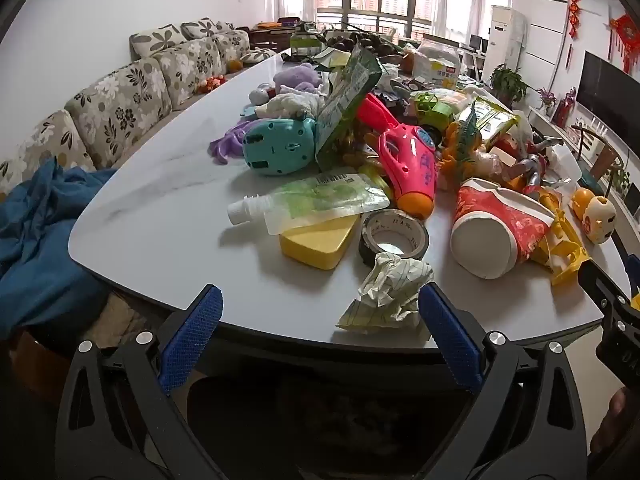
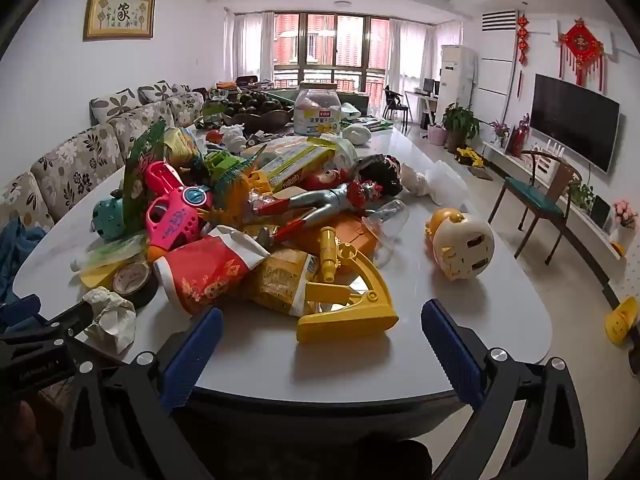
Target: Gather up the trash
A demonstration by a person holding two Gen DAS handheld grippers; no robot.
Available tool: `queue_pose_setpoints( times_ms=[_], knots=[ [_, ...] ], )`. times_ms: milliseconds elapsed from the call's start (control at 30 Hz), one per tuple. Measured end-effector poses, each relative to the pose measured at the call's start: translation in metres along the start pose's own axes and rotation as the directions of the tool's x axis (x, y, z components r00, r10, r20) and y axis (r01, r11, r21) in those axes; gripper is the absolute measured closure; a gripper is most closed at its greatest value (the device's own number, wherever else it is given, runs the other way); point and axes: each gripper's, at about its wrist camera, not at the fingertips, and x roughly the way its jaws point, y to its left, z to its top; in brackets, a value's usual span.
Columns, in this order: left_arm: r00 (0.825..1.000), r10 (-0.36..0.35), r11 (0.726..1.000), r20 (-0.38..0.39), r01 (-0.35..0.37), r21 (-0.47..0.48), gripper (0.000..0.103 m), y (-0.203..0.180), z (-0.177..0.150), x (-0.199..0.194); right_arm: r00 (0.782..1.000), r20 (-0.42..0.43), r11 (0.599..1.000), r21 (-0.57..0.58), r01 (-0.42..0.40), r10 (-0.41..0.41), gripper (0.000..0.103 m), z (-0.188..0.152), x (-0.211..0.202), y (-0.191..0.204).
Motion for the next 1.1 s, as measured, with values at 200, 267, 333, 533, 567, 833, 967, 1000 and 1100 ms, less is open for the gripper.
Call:
queue_pose_setpoints(
  times_ms=[200, 267, 333, 533, 567, 833, 967, 1000, 1100],
  knots=[
    [1.0, 0.01, 1.0, -0.006, -0.01, 0.006, 0.007, -0.0023, 0.0015, 0.001, 1.0, 0.003, 1.0, 0.005, -0.003, 0.003, 0.005, -0.0002, 0.0009, 0.0002],
    [1.0, 0.01, 1.0, -0.006, -0.01, 0.005, 0.007, -0.0023, 0.003, 0.0, 1.0, 0.003, 1.0, 0.003, -0.002, 0.002, 0.005, -0.0005, 0.0009, 0.0004],
    [1.0, 0.013, 1.0, 0.002, -0.013, 0.012, 0.007, -0.0043, 0.0021, -0.0007, 1.0, 0.006, 1.0, 0.001, 0.001, -0.001, 0.005, -0.0012, 0.0002, 0.0008],
    [1.0, 0.008, 1.0, 0.003, -0.008, 0.009, 0.007, -0.0025, 0.0011, -0.0009, 1.0, -0.009, 1.0, -0.003, -0.005, 0.005, 0.005, -0.001, 0.0017, 0.0033],
    [1.0, 0.012, 1.0, 0.006, -0.012, 0.01, 0.007, -0.0039, -0.0003, -0.0008, 1.0, -0.007, 1.0, -0.002, -0.002, 0.002, 0.005, -0.0006, 0.0028, 0.003],
    [1.0, 0.011, 1.0, 0.008, -0.011, 0.014, 0.007, -0.005, -0.0013, -0.0018, 1.0, -0.008, 1.0, 0.0, -0.002, 0.002, 0.005, -0.0029, 0.0014, 0.0028],
    [1.0, 0.011, 1.0, 0.01, -0.011, 0.015, 0.007, -0.0059, -0.002, -0.0029, 1.0, -0.007, 1.0, 0.0, -0.002, 0.002, 0.005, -0.0023, -0.0003, 0.001],
    [1.0, 0.01, 1.0, 0.012, -0.011, 0.015, 0.007, -0.0038, -0.0041, -0.0058, 1.0, -0.007, 1.0, 0.0, -0.002, 0.002, 0.005, -0.0024, -0.0006, 0.0011],
    [1.0, 0.01, 1.0, 0.012, -0.01, 0.015, 0.007, -0.0041, -0.0036, -0.0052, 1.0, -0.009, 1.0, 0.001, -0.002, 0.002, 0.005, -0.002, -0.0009, 0.0002]
  ],
)
